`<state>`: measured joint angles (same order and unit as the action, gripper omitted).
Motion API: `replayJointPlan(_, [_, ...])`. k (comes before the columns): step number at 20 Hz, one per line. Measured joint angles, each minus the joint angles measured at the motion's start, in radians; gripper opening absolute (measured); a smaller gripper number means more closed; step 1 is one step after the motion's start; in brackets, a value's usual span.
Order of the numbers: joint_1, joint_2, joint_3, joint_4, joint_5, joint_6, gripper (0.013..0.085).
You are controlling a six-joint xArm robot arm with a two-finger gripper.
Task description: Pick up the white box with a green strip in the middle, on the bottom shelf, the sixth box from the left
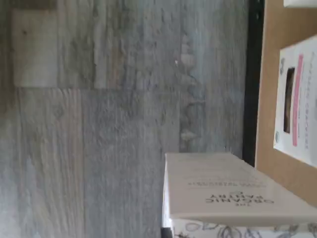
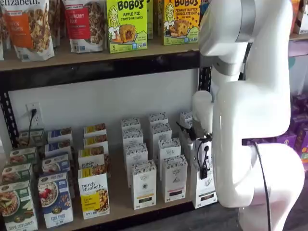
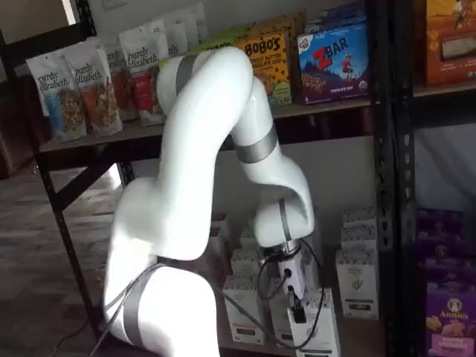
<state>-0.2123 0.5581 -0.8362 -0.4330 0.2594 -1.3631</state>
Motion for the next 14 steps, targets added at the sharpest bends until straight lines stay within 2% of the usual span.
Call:
replayJointPlan(1, [0.002, -0.024, 0.026, -0.031, -0.008, 0.033, 0.0490])
replayJointPlan(2, [0.000, -0.044, 0.047, -0.109, -0.020, 0.106, 0.0490])
replayJointPlan(3, [-0.004, -0.071, 0.073, -0.223, -0.031, 0.212, 0.0490])
replayJointPlan(4, [-0.001, -0.098, 0.097, -0.271, -0.033, 0.261, 0.0490])
replayJointPlan(5, [0.010, -0.124, 0.122, -0.253, -0.026, 0.252, 0.0490])
replayJointPlan(8, [0.053, -0.209, 0.197, -0.119, -0.003, 0.164, 0.0490])
replayJointPlan(14, [0.133, -0.360, 0.303, 0.000, 0.060, 0.125, 0.0490])
